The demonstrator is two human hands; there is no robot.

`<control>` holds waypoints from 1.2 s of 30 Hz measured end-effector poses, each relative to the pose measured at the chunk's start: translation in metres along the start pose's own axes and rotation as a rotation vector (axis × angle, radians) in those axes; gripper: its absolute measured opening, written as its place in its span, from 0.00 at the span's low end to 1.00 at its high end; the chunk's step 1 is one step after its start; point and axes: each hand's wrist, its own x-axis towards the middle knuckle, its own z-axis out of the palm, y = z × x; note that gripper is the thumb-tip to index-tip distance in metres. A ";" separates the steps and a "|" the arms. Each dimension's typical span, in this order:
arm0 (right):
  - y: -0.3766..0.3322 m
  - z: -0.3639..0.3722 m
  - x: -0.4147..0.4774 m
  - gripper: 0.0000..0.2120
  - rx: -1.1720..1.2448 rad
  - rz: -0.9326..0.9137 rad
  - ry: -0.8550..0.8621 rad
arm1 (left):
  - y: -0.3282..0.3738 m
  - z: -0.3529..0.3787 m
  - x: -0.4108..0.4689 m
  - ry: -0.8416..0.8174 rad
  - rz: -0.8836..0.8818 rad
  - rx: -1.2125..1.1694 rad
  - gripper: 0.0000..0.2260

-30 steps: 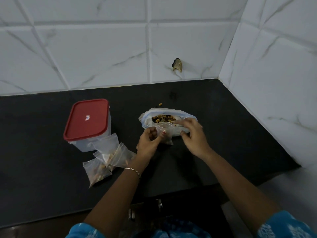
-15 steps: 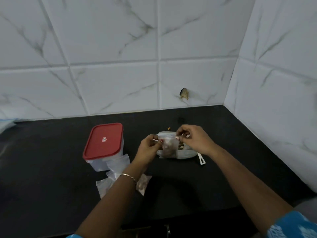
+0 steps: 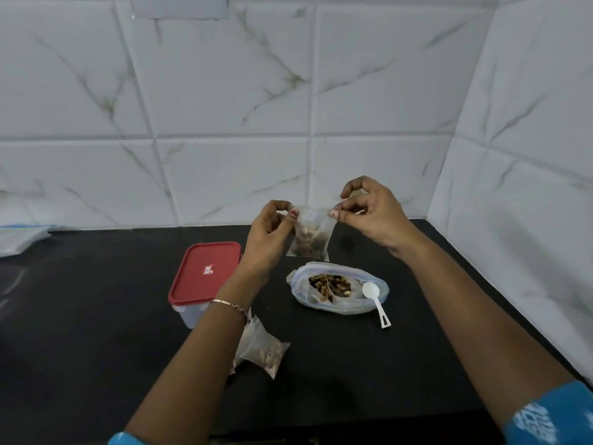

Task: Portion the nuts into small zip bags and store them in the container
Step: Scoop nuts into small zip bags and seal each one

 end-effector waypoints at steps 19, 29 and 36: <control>0.007 0.044 -0.024 0.07 0.364 0.201 0.279 | 0.010 0.021 -0.011 0.141 -0.110 -0.135 0.04; 0.001 0.050 -0.025 0.08 0.474 0.190 0.426 | 0.006 0.027 -0.018 0.112 -0.138 -0.176 0.06; 0.010 0.051 -0.032 0.08 0.451 0.197 0.522 | 0.001 0.035 -0.021 0.073 -0.151 -0.191 0.07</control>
